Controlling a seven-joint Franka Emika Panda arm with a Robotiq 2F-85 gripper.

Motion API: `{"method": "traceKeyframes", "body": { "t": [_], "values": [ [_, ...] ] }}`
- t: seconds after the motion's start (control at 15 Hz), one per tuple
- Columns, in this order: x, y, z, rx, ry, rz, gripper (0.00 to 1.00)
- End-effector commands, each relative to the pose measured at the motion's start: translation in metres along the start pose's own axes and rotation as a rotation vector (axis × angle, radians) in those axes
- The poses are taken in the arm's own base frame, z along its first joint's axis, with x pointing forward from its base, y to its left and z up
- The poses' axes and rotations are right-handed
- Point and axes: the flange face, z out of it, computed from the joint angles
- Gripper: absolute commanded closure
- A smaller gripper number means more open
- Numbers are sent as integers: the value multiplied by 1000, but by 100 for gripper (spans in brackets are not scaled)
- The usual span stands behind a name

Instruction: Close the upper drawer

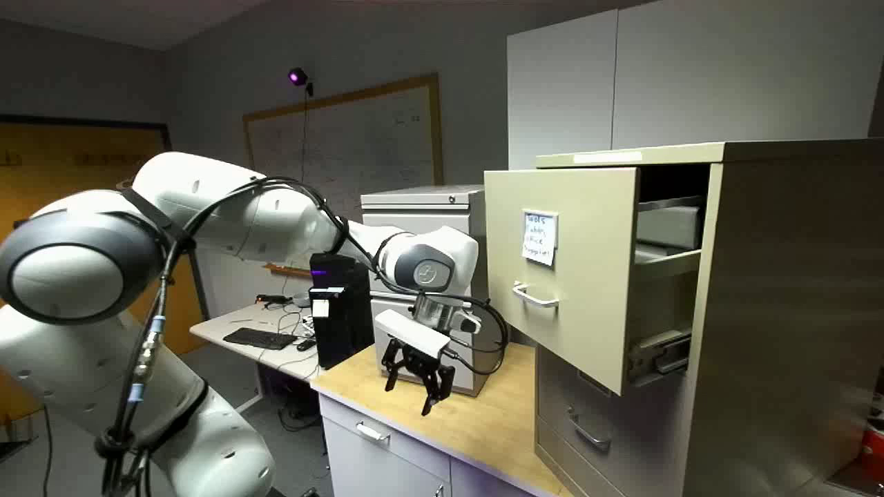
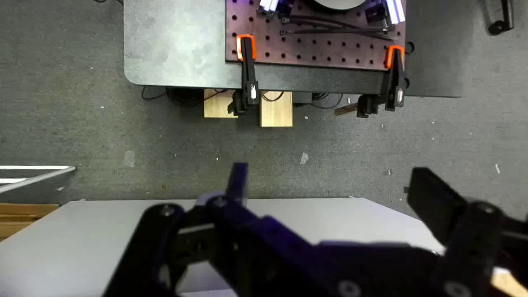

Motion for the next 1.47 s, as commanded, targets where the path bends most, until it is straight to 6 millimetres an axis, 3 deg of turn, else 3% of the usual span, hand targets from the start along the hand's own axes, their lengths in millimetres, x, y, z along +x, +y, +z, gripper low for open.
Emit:
{"method": "traceKeyframes", "body": {
  "t": [0.0,0.6,0.93,1.07,1.4],
  "values": [
    [0,0,-1,-1,2,0,0],
    [3,1,-2,-17,15,14,0],
    [13,-3,-18,-62,122,35,0],
    [17,-4,-30,-95,195,49,25],
    [12,-7,-73,-178,432,121,65]
  ]
}}
